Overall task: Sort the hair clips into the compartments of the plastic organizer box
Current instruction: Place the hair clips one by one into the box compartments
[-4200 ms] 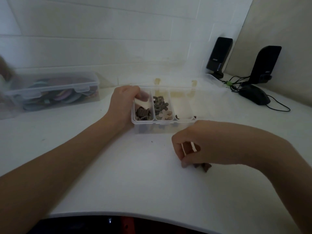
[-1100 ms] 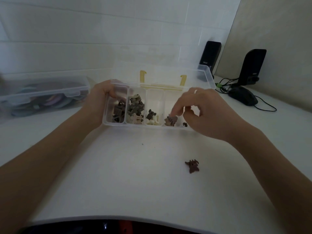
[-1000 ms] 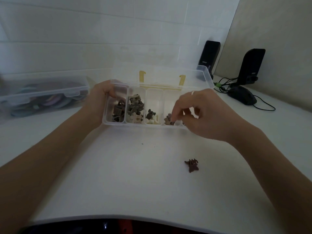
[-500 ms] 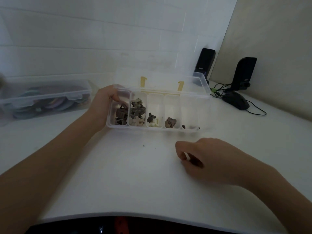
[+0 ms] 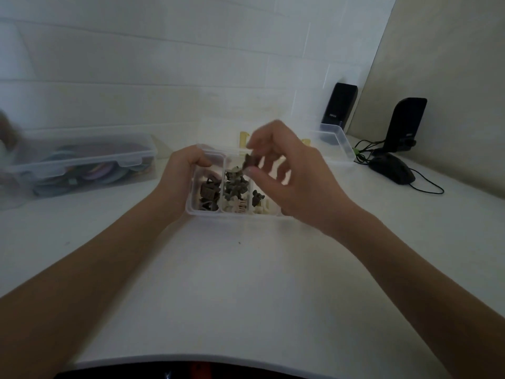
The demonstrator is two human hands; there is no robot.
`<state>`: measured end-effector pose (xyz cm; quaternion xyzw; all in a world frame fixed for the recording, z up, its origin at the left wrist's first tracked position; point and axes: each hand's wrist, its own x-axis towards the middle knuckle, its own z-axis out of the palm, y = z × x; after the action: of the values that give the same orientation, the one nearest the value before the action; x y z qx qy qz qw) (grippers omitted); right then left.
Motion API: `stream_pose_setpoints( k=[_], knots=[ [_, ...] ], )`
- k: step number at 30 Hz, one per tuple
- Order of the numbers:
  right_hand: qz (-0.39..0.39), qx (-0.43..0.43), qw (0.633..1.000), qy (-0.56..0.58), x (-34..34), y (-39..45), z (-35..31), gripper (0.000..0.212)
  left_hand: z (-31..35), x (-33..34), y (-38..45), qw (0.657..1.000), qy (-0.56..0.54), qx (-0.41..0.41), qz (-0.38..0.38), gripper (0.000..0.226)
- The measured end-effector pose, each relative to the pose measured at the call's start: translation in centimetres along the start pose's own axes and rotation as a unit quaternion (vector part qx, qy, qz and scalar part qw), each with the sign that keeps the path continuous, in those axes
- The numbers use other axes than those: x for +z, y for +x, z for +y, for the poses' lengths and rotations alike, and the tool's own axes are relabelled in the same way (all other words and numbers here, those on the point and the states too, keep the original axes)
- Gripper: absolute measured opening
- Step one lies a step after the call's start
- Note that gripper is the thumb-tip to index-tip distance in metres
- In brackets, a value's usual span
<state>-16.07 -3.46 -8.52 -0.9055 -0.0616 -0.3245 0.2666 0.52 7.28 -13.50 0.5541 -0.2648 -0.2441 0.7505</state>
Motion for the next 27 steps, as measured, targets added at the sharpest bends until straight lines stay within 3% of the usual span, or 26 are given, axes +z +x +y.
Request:
stream_pose_setpoints(
  k=[6, 10, 16, 22, 27],
  knots=[
    [0.070, 0.029, 0.997, 0.012, 0.6, 0.4, 2.1, 0.033, 0.1, 0.0, -0.1, 1.000, 0.008, -0.017, 0.003, 0.019],
    [0.065, 0.085, 0.990, 0.089, 0.2, -0.8, 2.9, 0.031, 0.2, 0.3, -0.3, 1.000, 0.017, -0.002, 0.004, 0.022],
    [0.060, 0.101, 0.982, 0.150, -0.1, -0.7, 2.5, 0.029, 0.1, -0.1, 0.0, 0.999, 0.034, 0.017, 0.008, 0.017],
    [0.062, 0.079, 0.991, 0.094, -0.5, -0.7, 2.7, 0.031, 0.1, 0.0, -0.2, 1.000, 0.025, 0.011, -0.006, 0.021],
    [0.141, 0.074, 0.987, 0.019, -2.8, -0.6, 4.0, 0.032, 0.2, 0.0, -0.2, 0.999, 0.035, 0.023, -0.001, 0.024]
  ],
)
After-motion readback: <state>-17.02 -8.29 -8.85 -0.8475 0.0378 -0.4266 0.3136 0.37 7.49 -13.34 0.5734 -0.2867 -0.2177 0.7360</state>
